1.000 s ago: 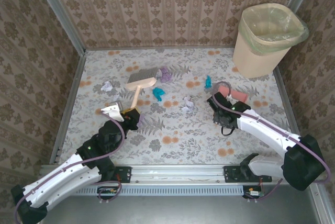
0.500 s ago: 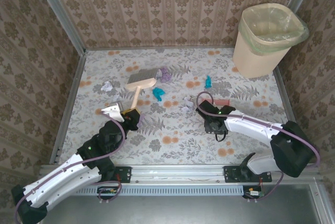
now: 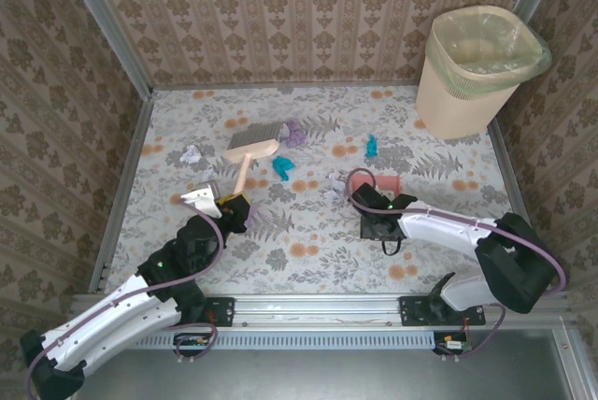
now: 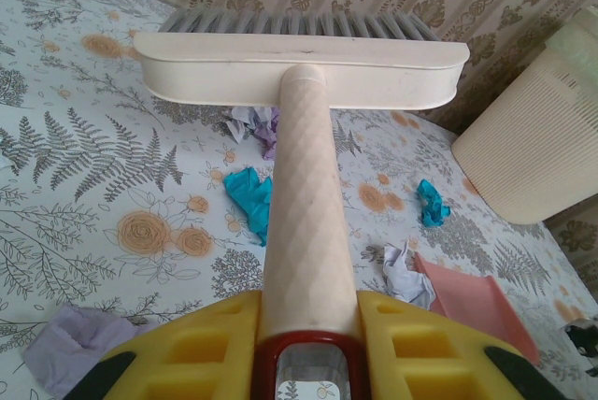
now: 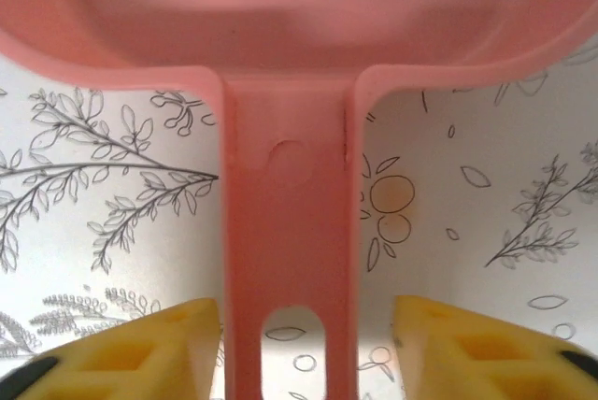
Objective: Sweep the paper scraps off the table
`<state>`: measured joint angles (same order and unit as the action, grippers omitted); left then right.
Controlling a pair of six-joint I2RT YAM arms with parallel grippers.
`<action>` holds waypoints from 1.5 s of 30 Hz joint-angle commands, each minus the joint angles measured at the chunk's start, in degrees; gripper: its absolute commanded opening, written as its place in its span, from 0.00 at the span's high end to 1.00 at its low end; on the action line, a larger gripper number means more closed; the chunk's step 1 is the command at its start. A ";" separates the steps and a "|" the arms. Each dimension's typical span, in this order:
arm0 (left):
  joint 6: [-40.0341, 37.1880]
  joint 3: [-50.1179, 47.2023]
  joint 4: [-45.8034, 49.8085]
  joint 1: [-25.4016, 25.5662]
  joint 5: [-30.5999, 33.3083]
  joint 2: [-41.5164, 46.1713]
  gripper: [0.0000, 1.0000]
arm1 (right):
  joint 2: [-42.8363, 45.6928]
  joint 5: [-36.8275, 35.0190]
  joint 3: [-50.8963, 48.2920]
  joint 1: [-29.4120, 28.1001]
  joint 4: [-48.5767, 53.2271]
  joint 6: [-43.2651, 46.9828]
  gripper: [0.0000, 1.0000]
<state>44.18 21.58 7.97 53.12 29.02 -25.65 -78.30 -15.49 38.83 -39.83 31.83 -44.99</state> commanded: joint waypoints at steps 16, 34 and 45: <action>0.02 -0.36 -2.52 -0.77 1.14 -0.10 1.00 | 55.45 -0.13 -31.68 -0.32 -25.15 7.29 0.06; 0.02 -0.45 -3.52 -0.93 0.59 -2.48 1.00 | 37.61 -3.93 -28.49 -1.90 -28.50 7.50 0.17; 0.12 -0.40 -3.53 -1.14 0.34 -2.74 1.00 | 23.02 -12.20 -24.77 -6.48 -34.79 5.19 0.23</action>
<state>44.18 21.45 7.29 52.38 28.97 -28.56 -53.95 -23.22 12.19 -45.93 -0.93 -38.35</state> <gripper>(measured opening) 0.253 0.777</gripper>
